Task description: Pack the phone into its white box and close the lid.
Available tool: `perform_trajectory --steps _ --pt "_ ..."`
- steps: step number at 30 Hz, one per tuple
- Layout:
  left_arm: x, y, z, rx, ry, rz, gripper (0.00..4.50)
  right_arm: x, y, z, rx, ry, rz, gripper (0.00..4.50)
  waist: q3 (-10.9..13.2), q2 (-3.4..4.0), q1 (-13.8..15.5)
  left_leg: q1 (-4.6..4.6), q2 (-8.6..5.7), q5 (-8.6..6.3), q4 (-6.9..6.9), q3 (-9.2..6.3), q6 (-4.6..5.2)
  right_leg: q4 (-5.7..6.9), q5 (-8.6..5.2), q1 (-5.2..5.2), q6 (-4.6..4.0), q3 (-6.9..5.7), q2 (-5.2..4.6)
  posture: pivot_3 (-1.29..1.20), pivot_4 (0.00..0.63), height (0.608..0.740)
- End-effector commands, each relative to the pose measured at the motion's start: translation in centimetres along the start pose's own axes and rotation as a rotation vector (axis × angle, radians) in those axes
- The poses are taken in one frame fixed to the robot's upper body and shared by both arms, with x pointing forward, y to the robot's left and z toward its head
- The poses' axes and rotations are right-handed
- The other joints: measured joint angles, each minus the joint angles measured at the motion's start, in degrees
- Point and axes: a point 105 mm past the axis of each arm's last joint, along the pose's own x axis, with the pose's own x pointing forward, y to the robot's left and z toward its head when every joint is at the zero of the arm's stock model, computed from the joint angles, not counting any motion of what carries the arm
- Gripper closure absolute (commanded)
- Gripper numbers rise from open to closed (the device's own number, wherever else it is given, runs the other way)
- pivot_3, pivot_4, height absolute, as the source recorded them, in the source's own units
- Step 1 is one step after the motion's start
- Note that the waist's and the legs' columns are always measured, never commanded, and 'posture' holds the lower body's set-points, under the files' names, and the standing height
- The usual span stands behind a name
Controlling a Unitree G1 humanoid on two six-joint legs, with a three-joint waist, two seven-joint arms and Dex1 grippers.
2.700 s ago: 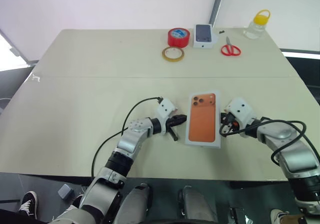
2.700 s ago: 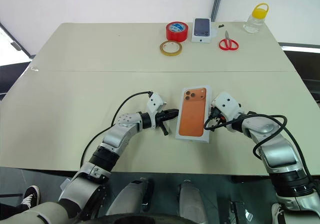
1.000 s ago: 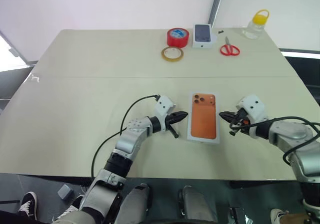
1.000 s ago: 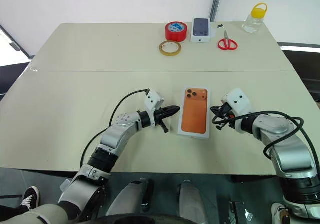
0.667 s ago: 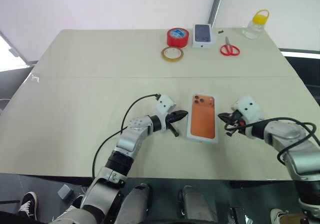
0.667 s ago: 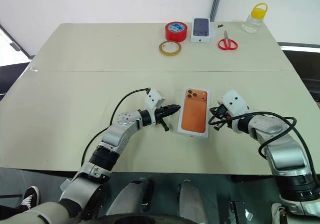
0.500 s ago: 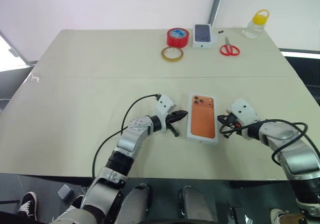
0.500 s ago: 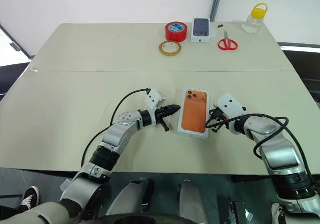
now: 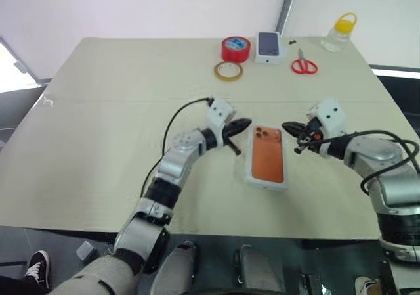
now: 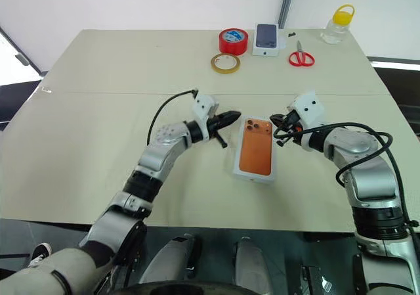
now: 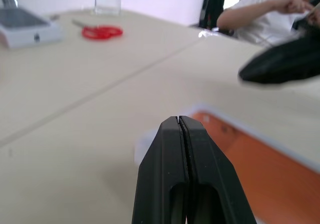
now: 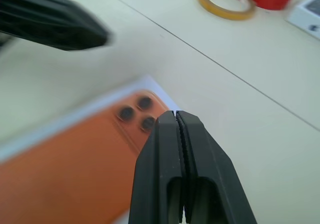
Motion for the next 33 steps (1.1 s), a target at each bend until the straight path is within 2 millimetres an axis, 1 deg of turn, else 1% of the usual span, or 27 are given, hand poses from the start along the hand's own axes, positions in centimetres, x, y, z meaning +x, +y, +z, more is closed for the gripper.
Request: perform_trajectory --steps 1,4,7,10,12,14,17,21,22,25,26,27,28,30,31,32,33 --pt "0.8 -0.8 -1.6 0.050 0.050 -0.025 4.46 0.3 1.8 -0.2 -0.008 0.011 0.056 4.44 0.0 -0.01 -0.1 0.00 0.00 0.00 0.00 0.01 0.00 0.00 0.00 -0.01 0.00 0.01 0.00 0.00 0.150 0.740" --pt "0.7 -1.7 -4.0 0.050 0.138 -0.061 4.46 0.1 3.5 -2.4 -0.034 0.099 0.104 4.44 0.0 -0.01 -0.1 -0.02 0.02 -0.01 0.00 0.00 0.03 0.06 0.00 -0.06 0.00 0.01 0.04 0.00 0.150 0.740" --pt "-0.2 -2.4 -6.4 0.087 0.219 -0.106 4.46 -0.4 4.5 -4.3 -0.023 0.168 0.123 4.44 0.0 0.06 -0.2 -0.01 0.04 -0.13 0.02 -0.02 0.23 0.11 0.00 -0.08 0.00 0.03 0.06 0.00 0.150 0.740" --pt "-0.9 -2.7 -7.7 0.075 0.255 -0.117 4.46 -0.7 5.4 -5.3 -0.045 0.209 0.148 4.44 -0.2 -0.06 -0.2 0.14 0.04 -0.15 0.00 -0.01 0.26 0.09 0.00 0.10 0.00 0.03 0.08 0.00 0.150 0.740" --pt "-1.5 -3.1 -8.2 0.063 0.260 -0.141 4.46 -0.7 5.6 -5.5 -0.047 0.213 0.149 4.44 -0.4 -0.19 -0.2 0.16 0.06 -0.16 -0.01 -0.03 0.27 0.06 0.00 0.13 0.00 0.02 0.09 0.00 0.150 0.740" --pt "-1.9 -3.4 -8.1 0.025 0.249 -0.157 4.46 -0.7 5.2 -5.2 -0.033 0.195 0.129 4.44 -0.5 -0.25 -0.2 0.18 0.06 -0.16 -0.01 -0.03 0.27 0.05 0.00 0.15 0.00 0.03 0.09 0.00 0.150 0.740" --pt "-1.9 -3.5 -7.3 0.036 0.223 -0.176 4.46 -1.1 5.3 -4.3 -0.040 0.172 0.130 4.44 -0.5 -0.28 -0.1 0.18 0.07 -0.16 0.00 -0.05 0.27 0.05 0.00 0.17 -0.01 0.04 0.09 0.00 0.150 0.740" --pt "-1.7 -3.2 -5.6 0.021 0.177 -0.176 4.46 -2.0 5.8 -2.7 -0.018 0.113 0.177 4.44 -0.5 -0.31 -0.1 0.12 0.06 -0.17 0.00 -0.06 0.29 0.03 0.00 0.12 0.00 0.05 0.07 0.00 0.150 0.740" --pt "-1.7 -3.1 -5.2 0.012 0.172 -0.174 4.46 -2.0 5.7 -2.3 -0.015 0.099 0.173 4.44 -0.5 -0.31 -0.2 0.11 0.06 -0.17 0.00 -0.06 0.29 0.04 0.00 0.10 0.00 0.05 0.08 0.00 0.150 0.740" --pt "-2.3 -1.9 -3.0 -0.014 0.097 -0.137 4.46 -1.4 4.5 -0.9 0.037 0.034 0.155 4.44 -0.4 -0.29 -0.5 0.11 0.06 -0.17 -0.01 -0.06 0.29 0.07 0.00 0.06 -0.01 0.05 0.08 0.00 0.150 0.740" --pt "-2.7 -1.6 -2.3 0.000 0.075 -0.129 3.92 -1.2 4.3 -0.6 0.028 0.022 0.154 3.90 -0.4 -0.30 -0.6 0.10 0.06 -0.17 -0.01 -0.05 0.29 0.08 0.00 0.03 -0.01 0.05 0.09 0.00 0.150 0.740" --pt "-3.0 -1.3 -1.8 0.014 0.065 -0.120 3.60 -1.0 4.1 -0.4 0.008 0.014 0.149 3.57 -0.4 -0.30 -0.7 0.10 0.08 -0.17 -0.01 -0.05 0.29 0.09 0.00 0.02 -0.01 0.05 0.10 0.00 0.150 0.740" --pt "-3.6 -0.7 -1.3 0.029 0.060 -0.101 3.10 -0.7 3.9 0.0 0.001 -0.005 0.142 3.10 -0.4 -0.30 -0.7 0.09 0.08 -0.17 -0.02 -0.06 0.28 0.09 0.01 0.00 -0.02 0.05 0.10 0.00 0.150 0.740" --pt "-4.7 0.1 -0.5 0.039 0.052 -0.077 2.06 -0.4 3.6 0.5 0.006 -0.026 0.143 2.01 -0.4 -0.29 -0.7 0.08 0.11 -0.16 -0.05 -0.07 0.27 0.09 0.00 -0.03 -0.02 0.08 0.11 0.00 0.150 0.740" --pt "-5.4 0.6 -0.1 0.053 0.052 -0.065 1.66 -0.4 3.4 0.8 -0.004 -0.038 0.143 1.61 -0.4 -0.29 -0.6 0.07 0.11 -0.16 -0.06 -0.07 0.26 0.09 0.00 -0.03 -0.02 0.10 0.11 0.00 0.150 0.740" --pt "-6.2 1.1 0.2 0.064 0.053 -0.053 1.02 -0.3 3.2 0.9 -0.009 -0.046 0.141 0.96 -0.4 -0.28 -0.6 0.07 0.10 -0.15 -0.05 -0.07 0.26 0.09 0.00 -0.03 -0.02 0.10 0.11 0.00 0.150 0.740" --pt "-7.2 1.5 0.7 0.071 0.049 -0.043 0.56 -0.2 3.0 1.1 -0.007 -0.055 0.144 0.45 -0.4 -0.28 -0.6 0.07 0.09 -0.15 -0.04 -0.06 0.25 0.09 0.01 -0.04 -0.02 0.12 0.10 0.00 0.150 0.740"
